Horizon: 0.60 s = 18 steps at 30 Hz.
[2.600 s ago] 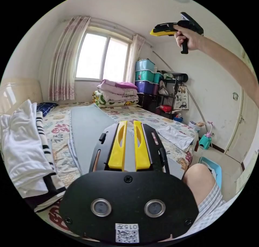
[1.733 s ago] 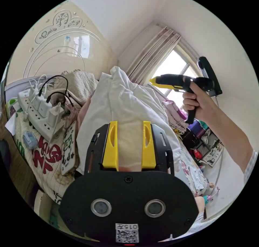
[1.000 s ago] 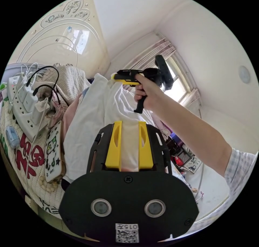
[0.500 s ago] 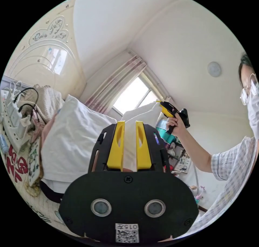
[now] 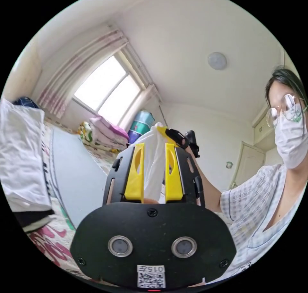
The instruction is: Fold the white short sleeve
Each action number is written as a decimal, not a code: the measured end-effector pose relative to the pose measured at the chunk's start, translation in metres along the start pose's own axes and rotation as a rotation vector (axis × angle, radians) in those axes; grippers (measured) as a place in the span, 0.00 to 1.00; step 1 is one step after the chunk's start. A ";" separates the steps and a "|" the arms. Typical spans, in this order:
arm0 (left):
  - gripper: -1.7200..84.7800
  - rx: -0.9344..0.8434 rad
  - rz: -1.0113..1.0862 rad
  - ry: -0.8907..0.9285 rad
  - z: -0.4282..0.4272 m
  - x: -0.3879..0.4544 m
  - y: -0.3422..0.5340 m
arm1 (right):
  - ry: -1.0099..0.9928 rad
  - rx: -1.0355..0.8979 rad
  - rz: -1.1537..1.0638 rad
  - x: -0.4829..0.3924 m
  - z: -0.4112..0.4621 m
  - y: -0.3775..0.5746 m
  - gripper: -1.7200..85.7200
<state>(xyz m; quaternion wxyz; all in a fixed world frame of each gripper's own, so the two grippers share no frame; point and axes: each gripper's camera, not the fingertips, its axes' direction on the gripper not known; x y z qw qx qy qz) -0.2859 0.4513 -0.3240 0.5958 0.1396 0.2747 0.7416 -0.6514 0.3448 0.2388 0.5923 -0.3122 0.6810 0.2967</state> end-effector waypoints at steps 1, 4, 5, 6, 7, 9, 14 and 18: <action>0.15 -0.039 -0.029 0.041 0.024 -0.001 0.014 | -0.008 -0.006 0.046 0.014 -0.014 0.015 0.07; 0.17 -0.152 -0.081 0.045 0.075 -0.003 0.053 | -0.032 0.048 0.215 0.051 -0.055 0.051 0.06; 0.17 -0.207 -0.089 0.013 0.093 -0.005 0.067 | -0.069 0.081 0.293 0.065 -0.071 0.063 0.06; 0.18 -0.237 -0.090 0.000 0.101 -0.006 0.074 | -0.091 0.097 0.327 0.071 -0.078 0.068 0.06; 0.18 -0.305 -0.096 -0.036 0.117 -0.009 0.086 | -0.130 0.132 0.387 0.081 -0.093 0.075 0.06; 0.19 -0.396 -0.113 -0.139 0.128 -0.017 0.101 | -0.161 0.173 0.448 0.090 -0.113 0.079 0.06; 0.20 -0.464 -0.231 -0.469 0.084 -0.048 0.137 | -0.117 0.209 0.447 0.087 -0.180 0.044 0.05; 0.22 -0.466 -0.358 -0.583 0.063 -0.073 0.144 | -0.087 0.214 0.433 0.081 -0.215 0.016 0.05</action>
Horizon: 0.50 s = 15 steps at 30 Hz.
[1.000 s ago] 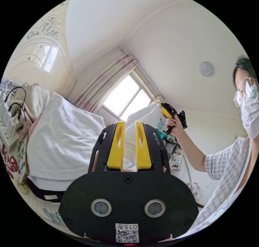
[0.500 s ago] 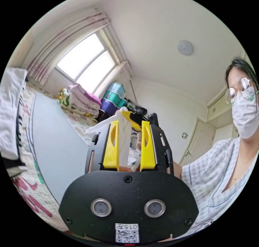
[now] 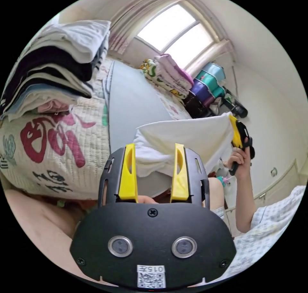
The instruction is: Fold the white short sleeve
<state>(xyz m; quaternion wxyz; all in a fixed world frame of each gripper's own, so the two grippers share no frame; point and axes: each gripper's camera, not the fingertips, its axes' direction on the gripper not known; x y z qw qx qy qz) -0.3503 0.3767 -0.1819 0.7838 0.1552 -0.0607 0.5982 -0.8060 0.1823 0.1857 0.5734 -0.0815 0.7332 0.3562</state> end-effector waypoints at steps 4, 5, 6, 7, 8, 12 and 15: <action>0.23 -0.113 0.032 -0.117 0.007 -0.007 -0.001 | 0.019 -0.006 0.004 -0.022 -0.023 -0.026 0.05; 0.22 -0.154 0.019 -0.106 0.009 -0.012 0.002 | 0.028 -0.010 0.005 -0.028 -0.029 -0.033 0.05; 0.21 -0.166 0.012 -0.100 0.009 -0.014 0.005 | 0.032 -0.010 0.007 -0.030 -0.032 -0.035 0.06; 0.20 -0.142 0.011 -0.086 0.003 -0.017 0.009 | 0.041 -0.006 0.009 -0.036 -0.039 -0.041 0.06; 0.16 -0.125 -0.001 -0.057 -0.001 -0.020 0.011 | 0.047 0.000 0.012 -0.041 -0.046 -0.045 0.06; 0.08 -0.102 -0.003 0.003 -0.002 -0.029 0.008 | 0.056 0.011 0.027 -0.057 -0.060 -0.059 0.06; 0.03 -0.066 0.012 0.001 -0.014 -0.029 -0.002 | 0.097 0.004 0.021 -0.076 -0.073 -0.074 0.05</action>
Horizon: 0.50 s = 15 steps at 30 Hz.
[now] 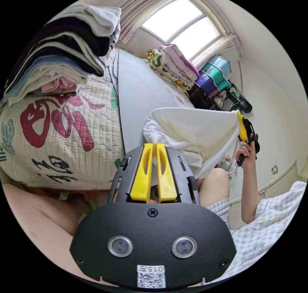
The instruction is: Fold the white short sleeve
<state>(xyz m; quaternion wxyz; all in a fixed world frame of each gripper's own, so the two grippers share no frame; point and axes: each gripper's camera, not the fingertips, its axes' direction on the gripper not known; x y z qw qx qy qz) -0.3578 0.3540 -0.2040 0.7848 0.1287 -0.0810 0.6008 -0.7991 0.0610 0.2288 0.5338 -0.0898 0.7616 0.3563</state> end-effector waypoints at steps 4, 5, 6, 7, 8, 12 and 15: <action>0.02 0.165 0.088 -0.065 -0.066 0.017 -0.028 | 0.124 0.048 -0.092 -0.044 -0.044 -0.030 0.06; 0.02 0.225 0.093 -0.057 -0.092 0.019 -0.038 | 0.152 0.074 -0.112 -0.056 -0.060 -0.038 0.06; 0.02 0.252 0.098 -0.054 -0.105 0.020 -0.043 | 0.165 0.086 -0.120 -0.061 -0.068 -0.042 0.06; 0.02 0.305 0.111 -0.056 -0.131 0.023 -0.051 | 0.193 0.108 -0.132 -0.071 -0.084 -0.049 0.06; 0.02 0.352 0.130 -0.059 -0.158 0.027 -0.058 | 0.222 0.128 -0.149 -0.082 -0.099 -0.055 0.06; 0.02 0.459 0.234 -0.022 -0.229 0.047 -0.067 | 0.231 0.161 -0.246 -0.119 -0.135 -0.060 0.06; 0.01 0.515 0.316 -0.001 -0.271 0.068 -0.061 | 0.190 0.199 -0.263 -0.140 -0.155 -0.057 0.07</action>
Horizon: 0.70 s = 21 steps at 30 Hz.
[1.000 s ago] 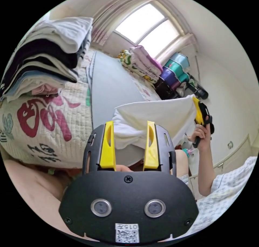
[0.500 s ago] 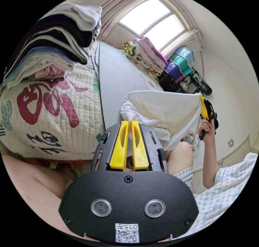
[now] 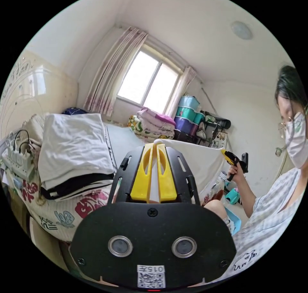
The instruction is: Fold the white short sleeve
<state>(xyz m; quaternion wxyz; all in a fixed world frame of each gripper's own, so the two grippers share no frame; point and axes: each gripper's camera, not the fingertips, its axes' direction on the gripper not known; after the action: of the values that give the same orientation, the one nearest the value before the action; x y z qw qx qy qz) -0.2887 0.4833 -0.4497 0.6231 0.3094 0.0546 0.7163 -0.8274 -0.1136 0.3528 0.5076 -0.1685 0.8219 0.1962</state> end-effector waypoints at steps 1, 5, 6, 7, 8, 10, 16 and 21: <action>0.01 0.021 0.015 0.017 -0.014 0.006 -0.005 | -0.015 0.014 0.011 -0.004 -0.008 -0.002 0.07; 0.01 0.072 0.023 0.087 -0.051 0.014 -0.021 | -0.074 0.072 0.030 -0.018 -0.033 -0.010 0.07; 0.01 0.077 0.026 0.091 -0.055 0.016 -0.024 | -0.081 0.078 0.030 -0.020 -0.036 -0.012 0.07; 0.01 0.087 0.039 0.095 -0.062 0.018 -0.028 | -0.092 0.088 0.030 -0.024 -0.040 -0.017 0.07; 0.01 0.093 0.049 0.100 -0.068 0.020 -0.033 | -0.098 0.096 0.031 -0.028 -0.043 -0.022 0.07; 0.01 0.104 0.053 0.121 -0.076 0.021 -0.039 | -0.104 0.106 0.041 -0.030 -0.047 -0.030 0.07; 0.01 0.155 0.097 0.176 -0.100 0.025 -0.051 | -0.213 0.156 0.015 -0.038 -0.064 -0.046 0.06; 0.01 0.150 0.120 0.175 -0.105 0.027 -0.058 | -0.214 0.156 -0.006 -0.045 -0.070 -0.053 0.06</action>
<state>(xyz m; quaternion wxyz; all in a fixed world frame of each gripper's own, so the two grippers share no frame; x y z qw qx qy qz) -0.2936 0.5536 -0.5511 0.5473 0.2940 0.1434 0.7704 -0.8363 -0.1905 0.4139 0.6045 -0.1091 0.7753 0.1471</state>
